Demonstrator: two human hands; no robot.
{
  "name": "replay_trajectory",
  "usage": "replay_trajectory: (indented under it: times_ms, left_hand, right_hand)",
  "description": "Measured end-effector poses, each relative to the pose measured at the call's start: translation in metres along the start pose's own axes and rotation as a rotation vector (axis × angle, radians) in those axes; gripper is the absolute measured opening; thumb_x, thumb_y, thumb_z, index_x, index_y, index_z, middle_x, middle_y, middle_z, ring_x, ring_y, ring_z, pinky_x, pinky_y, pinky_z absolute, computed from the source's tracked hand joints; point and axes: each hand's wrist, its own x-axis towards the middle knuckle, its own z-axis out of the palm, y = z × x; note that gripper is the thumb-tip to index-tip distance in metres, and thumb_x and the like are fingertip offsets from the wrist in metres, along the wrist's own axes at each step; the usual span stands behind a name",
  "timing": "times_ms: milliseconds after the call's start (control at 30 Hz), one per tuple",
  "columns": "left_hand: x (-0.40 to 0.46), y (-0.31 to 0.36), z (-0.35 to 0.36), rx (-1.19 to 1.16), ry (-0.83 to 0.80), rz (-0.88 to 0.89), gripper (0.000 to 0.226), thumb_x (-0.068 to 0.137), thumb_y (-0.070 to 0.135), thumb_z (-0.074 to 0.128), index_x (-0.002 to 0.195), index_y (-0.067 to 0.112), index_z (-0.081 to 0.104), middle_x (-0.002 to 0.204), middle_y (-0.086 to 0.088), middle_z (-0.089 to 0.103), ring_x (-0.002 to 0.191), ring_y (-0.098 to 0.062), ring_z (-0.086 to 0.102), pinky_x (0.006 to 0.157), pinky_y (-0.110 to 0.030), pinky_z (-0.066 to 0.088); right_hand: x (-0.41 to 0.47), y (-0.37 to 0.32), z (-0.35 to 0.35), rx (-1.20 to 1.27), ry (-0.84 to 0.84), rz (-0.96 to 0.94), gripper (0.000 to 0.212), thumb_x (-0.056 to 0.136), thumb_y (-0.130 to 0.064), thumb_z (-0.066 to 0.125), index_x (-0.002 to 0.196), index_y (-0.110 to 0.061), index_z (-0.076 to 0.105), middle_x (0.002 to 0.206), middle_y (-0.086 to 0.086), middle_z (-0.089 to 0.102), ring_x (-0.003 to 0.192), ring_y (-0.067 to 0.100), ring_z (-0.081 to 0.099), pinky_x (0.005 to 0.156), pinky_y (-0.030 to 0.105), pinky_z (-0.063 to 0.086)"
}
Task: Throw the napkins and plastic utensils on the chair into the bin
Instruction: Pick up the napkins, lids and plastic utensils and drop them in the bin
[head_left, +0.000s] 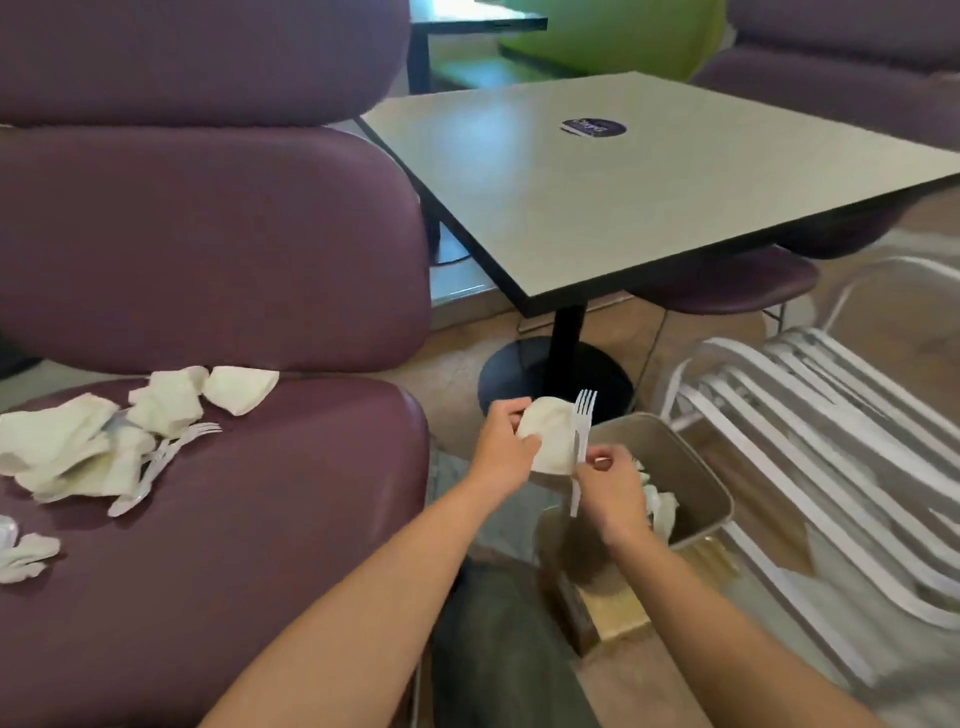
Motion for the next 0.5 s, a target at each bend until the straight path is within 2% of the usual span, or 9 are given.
replay_trajectory:
  times_ms: [33, 100, 167, 233, 267, 333, 400, 433, 500]
  left_hand:
    - [0.002, 0.002, 0.016, 0.025, -0.011, 0.011, 0.044, 0.087, 0.0, 0.063, 0.126, 0.016, 0.051, 0.106, 0.005, 0.058, 0.099, -0.013, 0.058, 0.067, -0.01, 0.047]
    - [0.006, -0.002, 0.042, 0.08, -0.032, 0.006, 0.042, 0.082, 0.01, 0.074, 0.118, 0.025, 0.057, 0.098, 0.011, 0.062, 0.094, -0.013, 0.062, 0.075, -0.022, 0.053]
    - [0.011, -0.007, 0.068, 0.132, -0.064, -0.026, 0.041, 0.078, 0.017, 0.08, 0.11, 0.029, 0.058, 0.091, 0.015, 0.062, 0.091, -0.011, 0.062, 0.082, -0.031, 0.055]
    - [0.014, -0.011, 0.089, 0.137, -0.087, -0.064, 0.039, 0.076, 0.019, 0.082, 0.103, 0.031, 0.056, 0.086, 0.019, 0.06, 0.088, -0.009, 0.062, 0.083, -0.033, 0.056]
    - [0.016, -0.012, 0.099, 0.133, -0.098, -0.079, 0.04, 0.076, 0.018, 0.082, 0.103, 0.031, 0.056, 0.089, 0.018, 0.061, 0.089, -0.01, 0.062, 0.085, -0.034, 0.056]
    - [0.02, -0.017, 0.114, 0.13, -0.128, -0.109, 0.049, 0.076, 0.019, 0.082, 0.118, 0.026, 0.057, 0.11, 0.007, 0.066, 0.105, -0.015, 0.063, 0.093, -0.035, 0.053]
    - [0.025, -0.021, 0.126, 0.165, -0.163, -0.14, 0.066, 0.079, 0.024, 0.08, 0.137, 0.02, 0.048, 0.133, 0.0, 0.058, 0.12, -0.02, 0.056, 0.102, -0.035, 0.046]
    - [0.027, -0.022, 0.128, 0.185, -0.171, -0.153, 0.069, 0.082, 0.026, 0.077, 0.142, 0.019, 0.044, 0.139, 0.0, 0.053, 0.124, -0.021, 0.054, 0.104, -0.034, 0.043]
    - [0.029, -0.024, 0.128, 0.201, -0.155, -0.155, 0.065, 0.087, 0.028, 0.07, 0.145, 0.021, 0.041, 0.143, 0.001, 0.05, 0.127, -0.021, 0.052, 0.105, -0.033, 0.041]
  right_hand:
    - [0.009, 0.008, -0.012, -0.006, 0.031, 0.032, 0.012, 0.086, -0.01, 0.062, 0.091, -0.018, 0.055, 0.081, -0.002, 0.059, 0.086, 0.025, 0.061, 0.076, 0.04, 0.052]
    - [0.022, 0.02, -0.029, -0.037, 0.078, 0.073, 0.012, 0.084, -0.014, 0.064, 0.088, -0.02, 0.055, 0.081, 0.002, 0.062, 0.086, 0.03, 0.063, 0.083, 0.048, 0.054]
    - [0.036, 0.033, -0.044, -0.08, 0.112, 0.125, 0.014, 0.082, -0.017, 0.067, 0.093, -0.017, 0.058, 0.087, 0.006, 0.066, 0.085, 0.032, 0.065, 0.082, 0.048, 0.055]
    - [0.049, 0.043, -0.055, -0.139, 0.12, 0.163, 0.02, 0.083, -0.016, 0.068, 0.102, -0.012, 0.061, 0.096, 0.011, 0.068, 0.086, 0.034, 0.066, 0.079, 0.042, 0.055]
    - [0.056, 0.048, -0.06, -0.168, 0.125, 0.174, 0.022, 0.084, -0.014, 0.067, 0.105, -0.01, 0.062, 0.099, 0.012, 0.069, 0.088, 0.034, 0.067, 0.079, 0.039, 0.054]
    - [0.066, 0.056, -0.067, -0.245, 0.101, 0.172, 0.029, 0.085, -0.011, 0.065, 0.114, -0.007, 0.065, 0.104, 0.015, 0.07, 0.089, 0.031, 0.066, 0.079, 0.033, 0.053]
    - [0.071, 0.059, -0.072, -0.324, 0.041, 0.169, 0.035, 0.089, -0.011, 0.062, 0.123, -0.005, 0.062, 0.108, 0.015, 0.07, 0.08, 0.025, 0.064, 0.066, 0.022, 0.049]
    - [0.073, 0.06, -0.074, -0.35, 0.016, 0.167, 0.038, 0.09, -0.012, 0.06, 0.127, -0.005, 0.06, 0.112, 0.015, 0.069, 0.082, 0.025, 0.065, 0.064, 0.02, 0.048]
    - [0.073, 0.059, -0.073, -0.378, -0.006, 0.161, 0.045, 0.091, -0.016, 0.059, 0.134, -0.007, 0.055, 0.127, 0.015, 0.063, 0.107, 0.03, 0.062, 0.082, 0.025, 0.048]
